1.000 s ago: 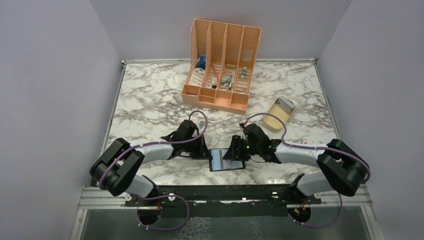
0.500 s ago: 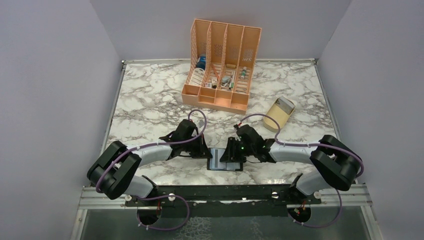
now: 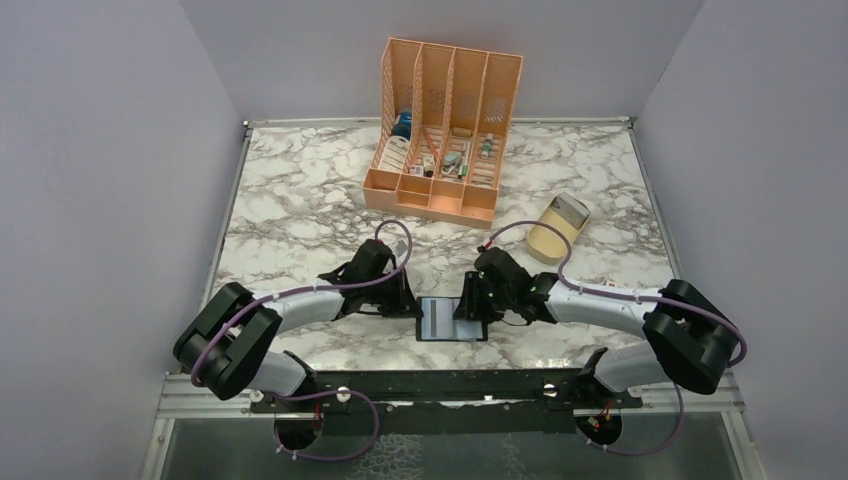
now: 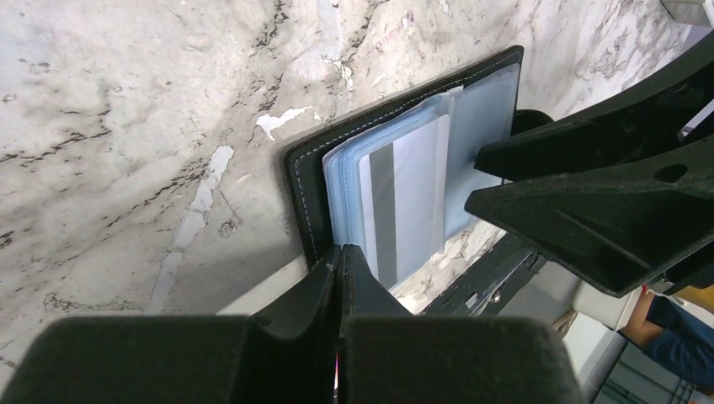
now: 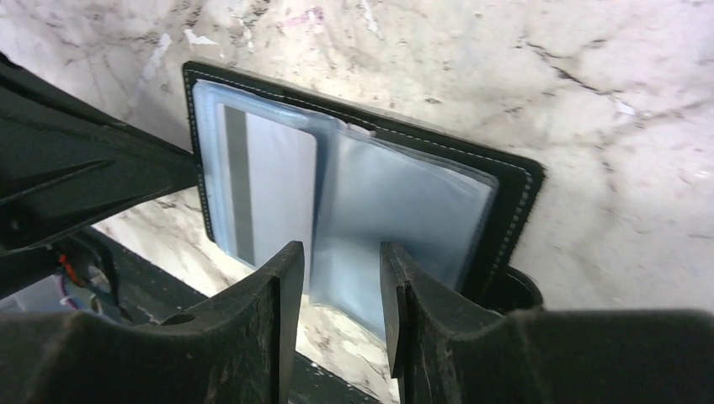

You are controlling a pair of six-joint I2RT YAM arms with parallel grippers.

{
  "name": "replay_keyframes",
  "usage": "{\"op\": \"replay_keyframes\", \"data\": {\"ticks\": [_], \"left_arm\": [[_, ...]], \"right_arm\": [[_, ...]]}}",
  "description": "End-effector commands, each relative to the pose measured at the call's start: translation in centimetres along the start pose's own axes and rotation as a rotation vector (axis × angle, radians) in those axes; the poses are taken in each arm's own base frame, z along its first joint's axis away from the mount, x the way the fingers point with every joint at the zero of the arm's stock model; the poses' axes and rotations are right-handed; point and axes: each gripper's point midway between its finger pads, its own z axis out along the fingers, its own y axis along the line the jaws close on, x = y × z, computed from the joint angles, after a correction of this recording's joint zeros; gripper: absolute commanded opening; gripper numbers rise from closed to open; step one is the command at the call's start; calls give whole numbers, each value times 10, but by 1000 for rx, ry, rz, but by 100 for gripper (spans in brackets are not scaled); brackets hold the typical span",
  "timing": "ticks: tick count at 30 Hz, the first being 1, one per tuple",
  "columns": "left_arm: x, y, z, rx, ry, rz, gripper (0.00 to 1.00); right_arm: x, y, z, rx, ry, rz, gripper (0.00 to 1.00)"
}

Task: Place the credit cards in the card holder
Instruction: Insert the credit card into the card holder.

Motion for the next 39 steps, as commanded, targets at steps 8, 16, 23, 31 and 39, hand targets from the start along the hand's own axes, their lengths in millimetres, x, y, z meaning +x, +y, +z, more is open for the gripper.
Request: {"op": "replay_keyframes", "data": {"ticks": [8,16,23,31,39], "left_arm": [[-18,-29,-11,67,-56,66,19],[-16,-69,-9,193,-18,146,28],[-12,-59,11,161,20,88,23],[-7,-26,25,33,35,55,18],[-14,-21,25,2,12,46,16]], "right_arm": [[-20,-25,-16,194,-73,-71,39],[-24,-39,-14,284,-71,-99,43],[-25,-47,-8,332,-59,-126,39],[-31,-50,-7,343,-87,-152,21],[-38,-52,-6,357,-117,-188,14]]}}
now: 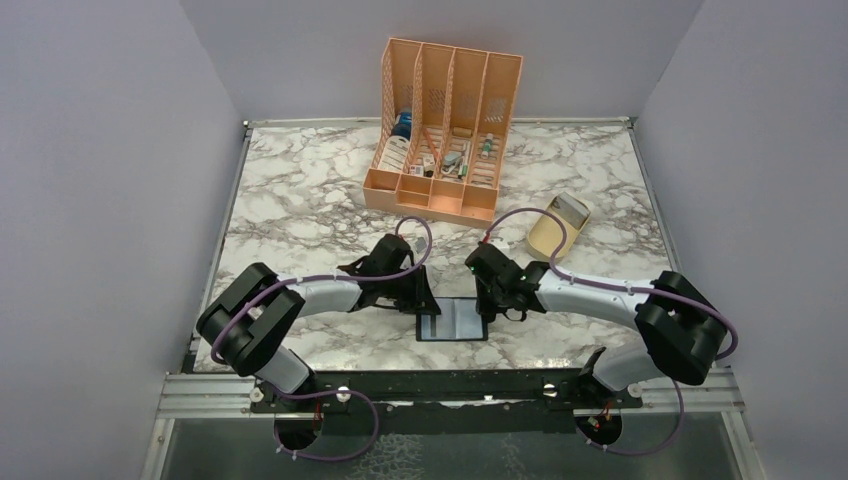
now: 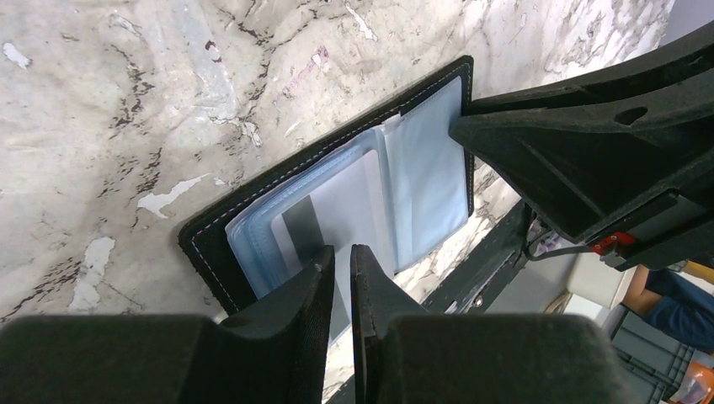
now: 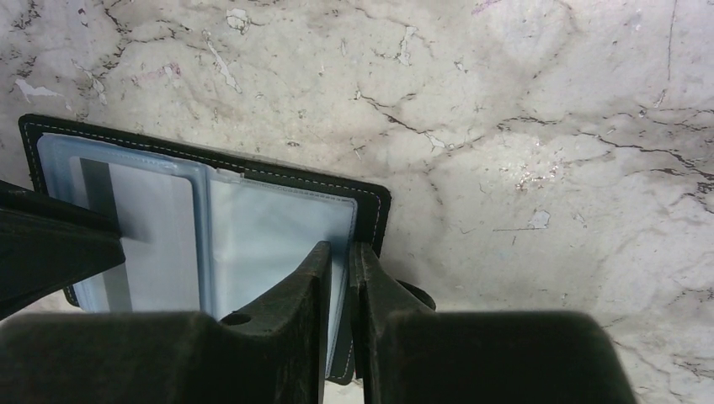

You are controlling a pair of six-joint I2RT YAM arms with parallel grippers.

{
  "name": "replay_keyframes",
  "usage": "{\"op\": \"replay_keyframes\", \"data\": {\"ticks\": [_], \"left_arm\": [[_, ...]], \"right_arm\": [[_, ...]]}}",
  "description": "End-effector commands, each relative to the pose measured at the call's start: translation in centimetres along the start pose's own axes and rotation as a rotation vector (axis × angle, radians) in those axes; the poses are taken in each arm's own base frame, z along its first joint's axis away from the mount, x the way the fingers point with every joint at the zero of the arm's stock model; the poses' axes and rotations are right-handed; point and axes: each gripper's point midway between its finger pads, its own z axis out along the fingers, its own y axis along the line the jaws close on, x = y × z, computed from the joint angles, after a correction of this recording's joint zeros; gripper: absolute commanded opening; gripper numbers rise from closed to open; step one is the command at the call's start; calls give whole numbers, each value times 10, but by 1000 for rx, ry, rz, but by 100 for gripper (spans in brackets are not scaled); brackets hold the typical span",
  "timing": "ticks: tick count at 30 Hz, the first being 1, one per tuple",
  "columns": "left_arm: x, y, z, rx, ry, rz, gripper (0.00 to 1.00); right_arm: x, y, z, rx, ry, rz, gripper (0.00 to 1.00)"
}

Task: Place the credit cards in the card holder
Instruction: Insert the credit card into the card holder.

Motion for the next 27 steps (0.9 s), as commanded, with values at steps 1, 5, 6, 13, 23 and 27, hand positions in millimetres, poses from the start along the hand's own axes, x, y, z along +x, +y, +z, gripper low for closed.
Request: {"op": "replay_keyframes", "data": {"ticks": [1,5,6,13,23,27], "left_arm": [[-14,3,-2,-44,-46,5,17],[-25,-1,-12,-71,-88,29,17],[-28,-4,-15,-67,-100,36,18],[-36,-4,-32,-91,-168,47,22],[-23,6,-33,-22,-115,-21,20],[-25,6,-38,15,-124,-38,20]], "right_arm": [[-15,-3,4,39,-68,-29,14],[-24,2,-4,35,-81,-29,20],[-26,6,-7,22,-78,-27,24],[-37,43,-36,-190,-105,37,41],[-27,85,-40,-424,-53,91,42],[-15,91,-30,-466,-7,127,42]]}}
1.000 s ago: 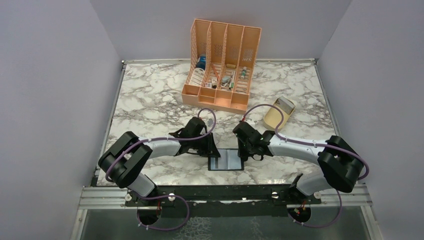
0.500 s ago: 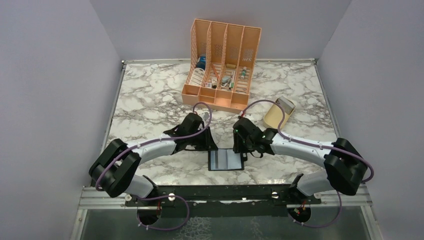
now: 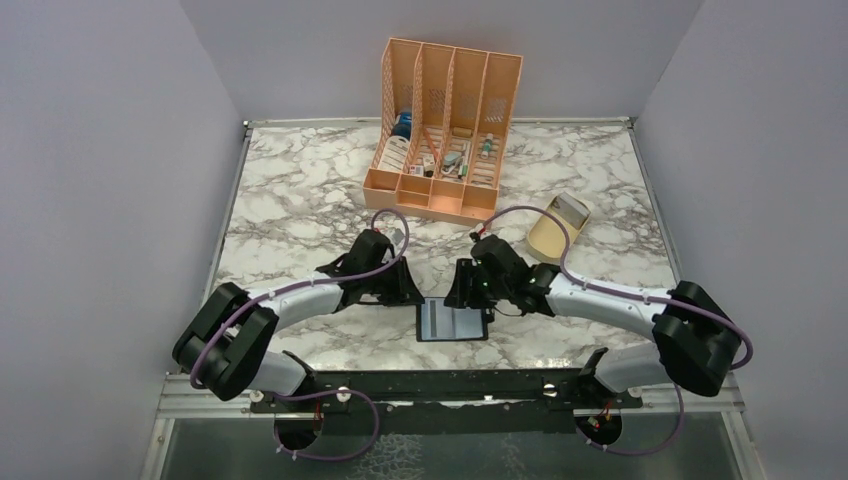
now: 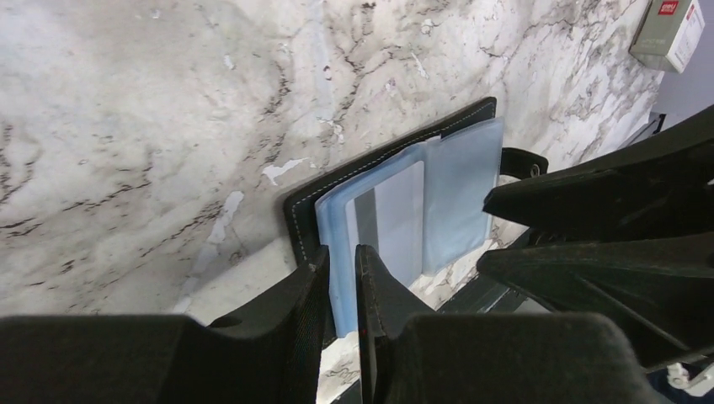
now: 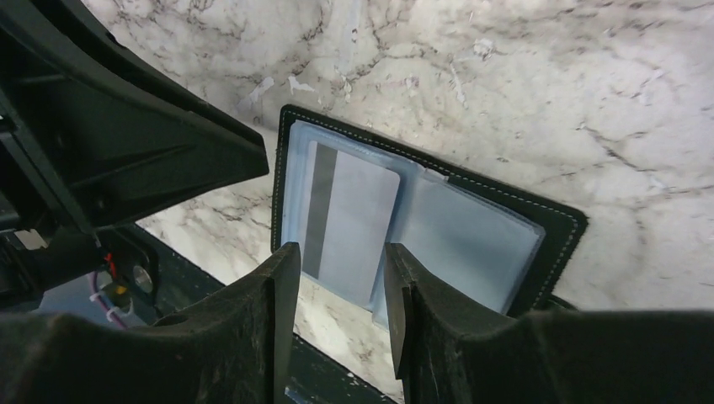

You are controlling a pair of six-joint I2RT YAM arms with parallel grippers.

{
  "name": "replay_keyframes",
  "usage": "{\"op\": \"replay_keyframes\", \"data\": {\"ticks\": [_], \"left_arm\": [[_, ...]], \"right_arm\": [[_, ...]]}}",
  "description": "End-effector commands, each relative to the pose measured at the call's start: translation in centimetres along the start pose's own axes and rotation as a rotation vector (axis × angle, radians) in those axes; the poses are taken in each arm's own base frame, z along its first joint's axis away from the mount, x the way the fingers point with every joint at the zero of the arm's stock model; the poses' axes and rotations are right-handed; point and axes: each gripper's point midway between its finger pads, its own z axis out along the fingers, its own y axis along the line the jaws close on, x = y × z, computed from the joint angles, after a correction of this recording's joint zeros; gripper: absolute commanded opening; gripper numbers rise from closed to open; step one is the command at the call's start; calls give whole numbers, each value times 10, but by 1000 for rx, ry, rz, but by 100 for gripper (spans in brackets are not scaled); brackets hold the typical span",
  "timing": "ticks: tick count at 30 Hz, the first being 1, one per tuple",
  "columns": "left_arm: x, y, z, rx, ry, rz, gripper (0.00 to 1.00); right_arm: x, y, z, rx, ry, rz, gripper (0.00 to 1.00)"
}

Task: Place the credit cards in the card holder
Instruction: Insert the credit card into the card holder, then pick up the credit card from the storage box.

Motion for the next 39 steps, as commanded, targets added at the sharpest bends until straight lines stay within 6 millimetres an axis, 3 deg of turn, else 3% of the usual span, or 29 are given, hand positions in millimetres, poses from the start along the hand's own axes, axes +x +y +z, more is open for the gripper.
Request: {"op": "replay_keyframes", "data": {"ticks": [1,7,14,29,34,39], "left_arm": [[-2,-8,-6,75,-1,-10,20],[13,9,2,54,32,-55,17],[18,11,5,71,39,-75,15],[7,2,9,83,36,-67,13],[-12,-5,-1,75,-18,-43,17],[-28,-17,-18,65,-70,23,34]], "right_arm": [[10,18,11,-114,33,60,42],[20,16,21,-123,72,80,42],[26,9,30,-94,96,82,42],[20,24,35,-148,92,89,42],[-4,18,27,-58,36,-21,44],[-68,-3,10,147,-106,-196,47]]}}
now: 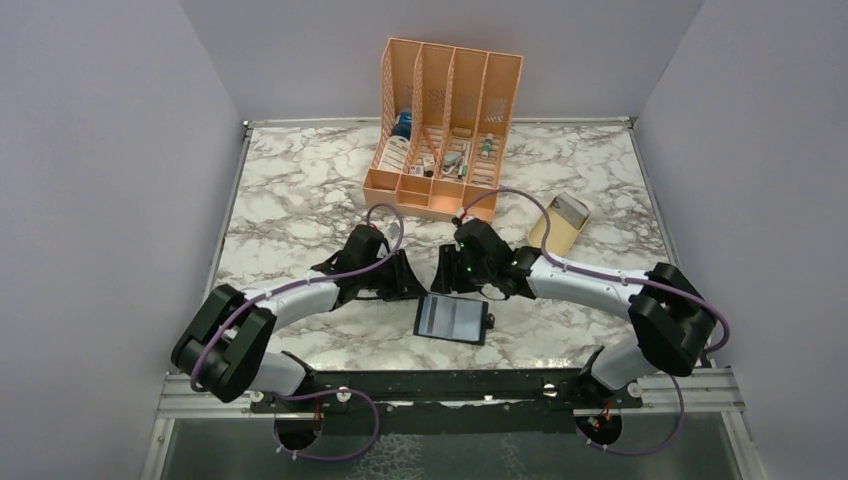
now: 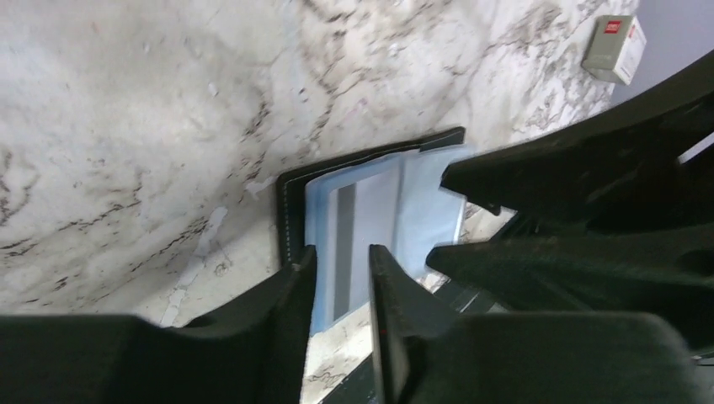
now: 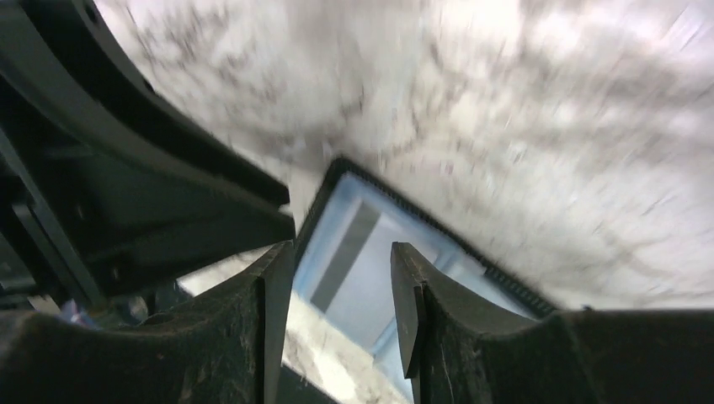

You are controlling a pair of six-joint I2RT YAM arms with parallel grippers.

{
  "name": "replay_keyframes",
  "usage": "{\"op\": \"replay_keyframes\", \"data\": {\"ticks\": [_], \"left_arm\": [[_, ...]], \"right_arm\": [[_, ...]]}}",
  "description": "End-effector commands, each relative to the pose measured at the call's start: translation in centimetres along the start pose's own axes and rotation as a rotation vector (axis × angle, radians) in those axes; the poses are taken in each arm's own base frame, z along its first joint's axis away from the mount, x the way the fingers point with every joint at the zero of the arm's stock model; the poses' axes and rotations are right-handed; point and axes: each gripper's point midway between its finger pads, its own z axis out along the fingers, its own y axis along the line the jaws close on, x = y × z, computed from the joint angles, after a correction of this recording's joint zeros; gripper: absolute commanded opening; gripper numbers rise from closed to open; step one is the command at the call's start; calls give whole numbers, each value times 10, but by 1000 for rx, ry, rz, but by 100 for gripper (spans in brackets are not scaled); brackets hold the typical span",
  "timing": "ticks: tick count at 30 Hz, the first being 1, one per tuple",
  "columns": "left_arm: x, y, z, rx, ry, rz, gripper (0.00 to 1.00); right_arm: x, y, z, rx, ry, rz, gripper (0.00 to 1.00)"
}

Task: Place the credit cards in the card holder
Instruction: Pick up the credit card from the storage box.

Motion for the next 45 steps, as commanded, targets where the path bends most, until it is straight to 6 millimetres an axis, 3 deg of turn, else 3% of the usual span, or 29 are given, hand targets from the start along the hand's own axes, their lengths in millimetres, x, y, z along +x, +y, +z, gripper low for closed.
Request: {"op": "replay_keyframes", "data": {"ticks": [1,4,8,11,18,20,24,32,37,45], "left_arm": [[-21,-20,-17,5,-65,90,38],[-24,-26,-26,8,-73,130,49],[-29,-32,-40,-14,-93,210,70],[-36,-41,-51,-20,-102,284,97],[-39,-50,-68,-40,-63,440,99],[-39,-48,-71,-50,-65,475,99],[-37,-43,-72,-50,-90,481,99],[-49,-39,-82,-92,-139,512,99],[-52,-37,-85,-96,-149,516,99],[-54,-32,-86,-113,-150,513,99]], "right_arm": [[-68,-26,-23,223,-156,-172,48],[-107,-41,-38,334,-242,-236,48],[-157,-84,-56,469,-327,-284,48],[-193,-120,-73,493,-369,-267,48],[-229,-197,-100,721,-353,-325,48],[-238,-211,-102,709,-377,-356,48],[-247,-235,-106,709,-361,-385,48],[-233,-303,-112,882,-196,-397,48],[-238,-319,-125,972,-188,-468,48],[-230,-317,-128,945,-163,-647,48]]}}
